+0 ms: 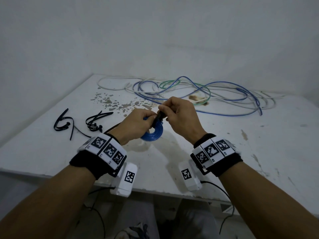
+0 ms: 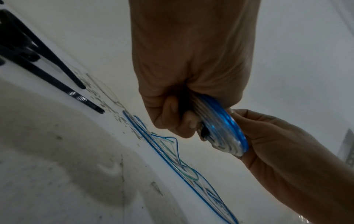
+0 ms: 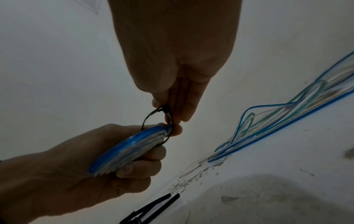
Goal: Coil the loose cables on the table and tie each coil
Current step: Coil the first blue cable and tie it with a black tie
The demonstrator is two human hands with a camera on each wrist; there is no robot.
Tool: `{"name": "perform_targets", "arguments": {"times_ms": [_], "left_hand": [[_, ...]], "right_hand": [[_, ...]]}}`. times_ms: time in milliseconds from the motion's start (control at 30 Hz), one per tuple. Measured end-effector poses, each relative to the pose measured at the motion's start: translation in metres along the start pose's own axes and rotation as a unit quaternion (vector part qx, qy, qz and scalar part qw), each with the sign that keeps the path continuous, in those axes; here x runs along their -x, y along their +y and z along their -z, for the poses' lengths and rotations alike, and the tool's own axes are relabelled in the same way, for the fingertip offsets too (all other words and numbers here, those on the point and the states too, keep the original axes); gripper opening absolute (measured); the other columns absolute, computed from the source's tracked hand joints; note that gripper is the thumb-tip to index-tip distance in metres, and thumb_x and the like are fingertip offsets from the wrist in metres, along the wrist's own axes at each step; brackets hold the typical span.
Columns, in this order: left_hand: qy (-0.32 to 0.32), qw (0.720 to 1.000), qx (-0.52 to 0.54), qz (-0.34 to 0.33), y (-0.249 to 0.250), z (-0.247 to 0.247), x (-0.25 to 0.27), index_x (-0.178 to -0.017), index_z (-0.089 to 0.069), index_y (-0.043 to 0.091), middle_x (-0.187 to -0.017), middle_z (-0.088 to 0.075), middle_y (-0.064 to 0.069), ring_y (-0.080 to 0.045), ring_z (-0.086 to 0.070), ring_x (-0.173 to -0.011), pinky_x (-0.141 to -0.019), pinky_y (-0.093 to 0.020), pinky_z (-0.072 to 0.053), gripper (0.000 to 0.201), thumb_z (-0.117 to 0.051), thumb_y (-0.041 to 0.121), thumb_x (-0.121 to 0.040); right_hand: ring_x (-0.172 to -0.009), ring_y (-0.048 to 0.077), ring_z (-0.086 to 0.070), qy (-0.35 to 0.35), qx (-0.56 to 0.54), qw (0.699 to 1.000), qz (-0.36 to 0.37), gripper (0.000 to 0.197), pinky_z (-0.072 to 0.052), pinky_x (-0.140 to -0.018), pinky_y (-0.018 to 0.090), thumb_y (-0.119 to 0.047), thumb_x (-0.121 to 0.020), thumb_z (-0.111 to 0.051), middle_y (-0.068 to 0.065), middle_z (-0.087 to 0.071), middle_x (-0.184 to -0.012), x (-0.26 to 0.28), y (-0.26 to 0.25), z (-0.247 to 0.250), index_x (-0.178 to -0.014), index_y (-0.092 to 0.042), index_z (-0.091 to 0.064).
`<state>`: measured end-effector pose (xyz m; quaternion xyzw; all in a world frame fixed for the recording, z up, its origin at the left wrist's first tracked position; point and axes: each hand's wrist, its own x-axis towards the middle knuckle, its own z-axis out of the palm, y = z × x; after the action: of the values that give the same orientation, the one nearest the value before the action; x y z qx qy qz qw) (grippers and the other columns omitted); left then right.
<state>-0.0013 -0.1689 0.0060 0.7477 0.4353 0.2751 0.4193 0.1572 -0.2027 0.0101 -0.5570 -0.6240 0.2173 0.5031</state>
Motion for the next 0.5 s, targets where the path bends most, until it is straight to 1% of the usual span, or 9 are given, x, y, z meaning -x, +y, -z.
{"name": "perform_targets", "arguments": {"times_ms": [67, 100, 167, 233, 333, 367, 433, 467, 500], "left_hand": [[-0.015, 1.0, -0.005, -0.004, 0.002, 0.002, 0.003, -0.098, -0.072, 0.024, -0.055, -0.059, 0.02, -0.007, -0.047, -0.056, -0.059, -0.018, -0.039, 0.028, -0.045, 0.018, -0.104], [-0.016, 1.0, -0.003, -0.006, 0.003, 0.003, 0.004, -0.099, -0.072, 0.024, -0.054, -0.058, 0.02, -0.004, -0.046, -0.054, -0.057, -0.016, -0.038, 0.028, -0.044, 0.018, -0.104], [-0.009, 1.0, -0.01, -0.009, 0.003, 0.004, 0.003, -0.1, -0.072, 0.023, -0.052, -0.056, 0.02, -0.001, -0.044, -0.048, -0.051, -0.012, -0.035, 0.028, -0.044, 0.02, -0.104], [-0.003, 0.999, -0.033, -0.016, 0.003, 0.006, 0.002, -0.097, -0.072, 0.023, -0.051, -0.055, 0.022, -0.001, -0.043, -0.048, -0.051, -0.013, -0.036, 0.027, -0.045, 0.021, -0.104], [-0.003, 0.999, -0.047, -0.025, 0.002, 0.008, 0.002, -0.095, -0.073, 0.024, -0.06, -0.06, 0.02, -0.009, -0.047, -0.059, -0.06, -0.023, -0.04, 0.028, -0.046, 0.021, -0.103], [-0.003, 0.998, -0.048, -0.028, 0.003, 0.008, 0.002, -0.095, -0.073, 0.024, -0.065, -0.061, 0.017, -0.009, -0.049, -0.06, -0.062, -0.022, -0.04, 0.028, -0.046, 0.021, -0.103], [-0.001, 0.997, -0.063, -0.04, 0.003, 0.008, 0.003, -0.098, -0.073, 0.022, -0.077, -0.064, 0.016, 0.002, -0.052, -0.059, -0.062, -0.015, -0.039, 0.027, -0.046, 0.019, -0.104], [-0.001, 0.996, -0.072, -0.048, 0.004, 0.007, 0.003, -0.102, -0.071, 0.023, -0.081, -0.064, 0.016, 0.006, -0.054, -0.059, -0.061, -0.012, -0.038, 0.026, -0.046, 0.018, -0.104], [-0.002, 0.996, -0.077, -0.052, 0.005, 0.007, 0.003, -0.107, -0.069, 0.026, -0.084, -0.064, 0.017, 0.007, -0.054, -0.058, -0.06, -0.011, -0.038, 0.025, -0.045, 0.019, -0.104]], "right_hand": [[-0.07, 0.02, -0.07, 0.01, 0.001, 1.0, -0.004, 0.017, -0.057, -0.066, 0.03, -0.011, -0.094, -0.064, 0.007, -0.073, -0.075, 0.0, 0.001, 0.0, -0.078, -0.013, -0.063], [-0.07, 0.019, -0.07, 0.019, 0.005, 1.0, -0.007, 0.017, -0.058, -0.067, 0.032, -0.012, -0.094, -0.064, 0.006, -0.073, -0.075, 0.0, 0.002, -0.001, -0.077, -0.015, -0.062], [-0.073, 0.019, -0.071, 0.041, 0.02, 0.999, -0.015, 0.017, -0.058, -0.07, 0.041, -0.018, -0.094, -0.065, 0.003, -0.073, -0.074, -0.003, 0.005, -0.003, -0.077, -0.017, -0.062], [-0.073, 0.021, -0.07, 0.063, 0.036, 0.997, -0.021, 0.017, -0.058, -0.068, 0.048, -0.022, -0.093, -0.065, 0.002, -0.073, -0.073, -0.005, 0.007, -0.006, -0.077, -0.019, -0.06], [-0.068, 0.021, -0.069, 0.093, 0.039, 0.995, -0.025, 0.017, -0.057, -0.067, 0.049, -0.022, -0.093, -0.064, 0.001, -0.071, -0.068, -0.007, 0.008, -0.008, -0.077, -0.017, -0.06], [-0.066, 0.021, -0.068, 0.101, 0.037, 0.994, -0.028, 0.017, -0.057, -0.066, 0.048, -0.022, -0.093, -0.064, 0.002, -0.07, -0.066, -0.008, 0.009, -0.008, -0.078, -0.015, -0.061], [-0.065, 0.024, -0.067, 0.113, 0.032, 0.992, -0.038, 0.018, -0.057, -0.064, 0.048, -0.023, -0.093, -0.063, 0.003, -0.069, -0.066, -0.008, 0.011, -0.01, -0.078, -0.013, -0.06], [-0.066, 0.026, -0.066, 0.116, 0.027, 0.992, -0.044, 0.019, -0.057, -0.064, 0.049, -0.023, -0.093, -0.063, 0.005, -0.068, -0.066, -0.009, 0.011, -0.011, -0.078, -0.013, -0.058], [-0.067, 0.029, -0.066, 0.119, 0.022, 0.991, -0.049, 0.019, -0.057, -0.064, 0.05, -0.024, -0.092, -0.062, 0.007, -0.067, -0.068, -0.009, 0.011, -0.012, -0.077, -0.013, -0.057]]}}
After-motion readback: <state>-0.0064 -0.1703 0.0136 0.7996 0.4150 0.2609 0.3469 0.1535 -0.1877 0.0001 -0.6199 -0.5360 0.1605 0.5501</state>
